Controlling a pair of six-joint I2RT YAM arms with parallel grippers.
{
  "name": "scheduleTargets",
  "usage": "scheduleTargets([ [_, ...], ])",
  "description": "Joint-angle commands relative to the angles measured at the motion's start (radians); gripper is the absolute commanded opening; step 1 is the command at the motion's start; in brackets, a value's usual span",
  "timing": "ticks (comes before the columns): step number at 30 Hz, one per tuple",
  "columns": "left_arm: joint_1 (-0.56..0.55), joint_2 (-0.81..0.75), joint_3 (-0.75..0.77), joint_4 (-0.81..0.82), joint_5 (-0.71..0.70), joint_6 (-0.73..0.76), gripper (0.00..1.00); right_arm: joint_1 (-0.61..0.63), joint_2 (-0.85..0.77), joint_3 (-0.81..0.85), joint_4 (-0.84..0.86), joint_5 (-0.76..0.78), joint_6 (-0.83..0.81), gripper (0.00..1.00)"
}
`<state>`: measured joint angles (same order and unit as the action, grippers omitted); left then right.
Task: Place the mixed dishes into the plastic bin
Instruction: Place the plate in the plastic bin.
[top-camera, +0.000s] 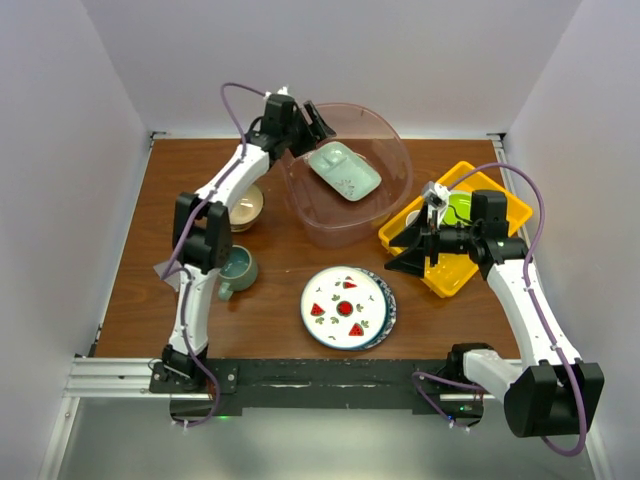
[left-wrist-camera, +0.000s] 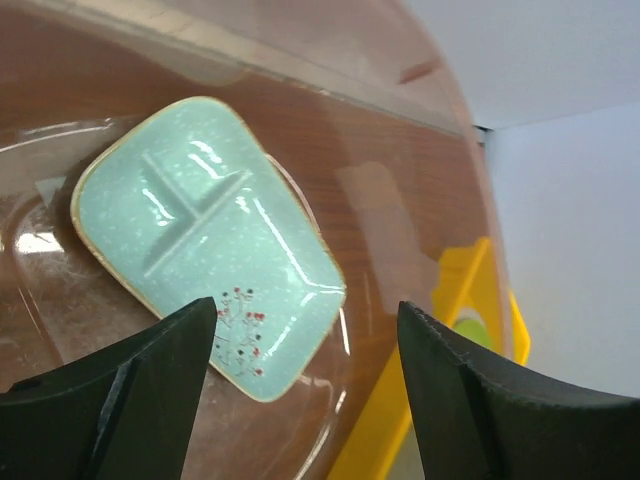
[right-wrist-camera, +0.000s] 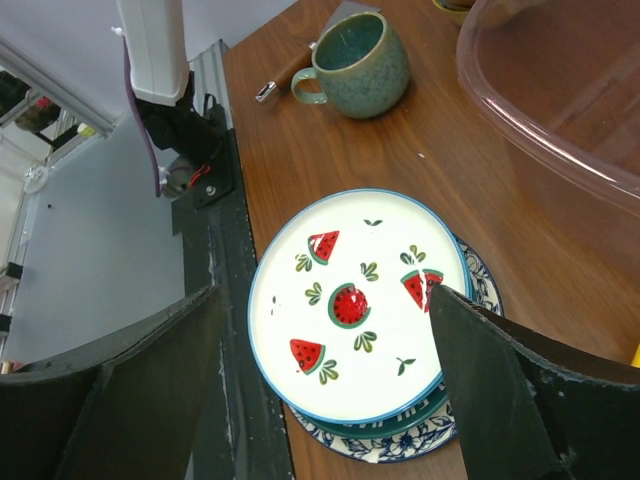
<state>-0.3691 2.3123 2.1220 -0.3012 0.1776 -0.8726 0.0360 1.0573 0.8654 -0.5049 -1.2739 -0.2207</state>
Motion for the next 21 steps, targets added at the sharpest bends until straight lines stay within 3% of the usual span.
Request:
scheduleTargets([
  [1,0.004,-0.194,-0.043,0.062,0.054,0.109,0.79,-0.008,-0.023,0.038,-0.015,-0.01,-0.052,0.92],
  [4,0.006,-0.301,-0.118,0.086,0.066,0.167,0.81,-0.008,-0.025,0.044,-0.044,-0.007,-0.092,0.96],
  [15,0.018,-0.879,-0.698,0.28,0.022,0.371,0.99,-0.008,-0.013,0.076,-0.198,-0.01,-0.319,0.98],
  [21,0.029,-1.209,-0.997,0.329,-0.016,0.455,1.0,-0.007,-0.014,0.11,-0.274,0.019,-0.414,0.98],
])
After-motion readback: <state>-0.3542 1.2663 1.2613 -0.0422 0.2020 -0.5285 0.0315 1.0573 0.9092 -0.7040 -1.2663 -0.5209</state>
